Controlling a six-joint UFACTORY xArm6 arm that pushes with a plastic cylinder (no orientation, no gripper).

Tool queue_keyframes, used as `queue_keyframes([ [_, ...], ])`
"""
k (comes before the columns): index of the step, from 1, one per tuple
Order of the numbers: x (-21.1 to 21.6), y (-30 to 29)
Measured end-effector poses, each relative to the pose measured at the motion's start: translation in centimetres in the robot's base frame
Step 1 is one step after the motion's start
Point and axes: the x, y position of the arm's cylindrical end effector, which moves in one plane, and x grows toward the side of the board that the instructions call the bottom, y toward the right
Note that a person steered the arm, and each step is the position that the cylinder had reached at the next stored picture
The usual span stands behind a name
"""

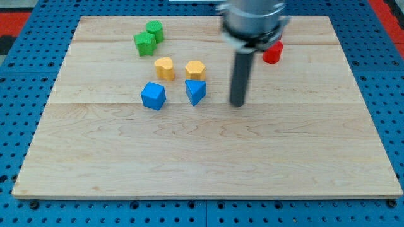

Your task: Put the blue blocks in a vertical line

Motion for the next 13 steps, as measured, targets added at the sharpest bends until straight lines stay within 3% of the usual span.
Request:
queue_keyframes([
  [1,1.8,-10.5],
  [2,0.1,-17.7],
  [4,-3.4,-13.5],
  [6,-4.3,-2.7],
  [7,-5.1,0.0],
  [10,-5.1,7.8],
  [12,-0.7,11.2],
  [13,-2.1,14.9],
])
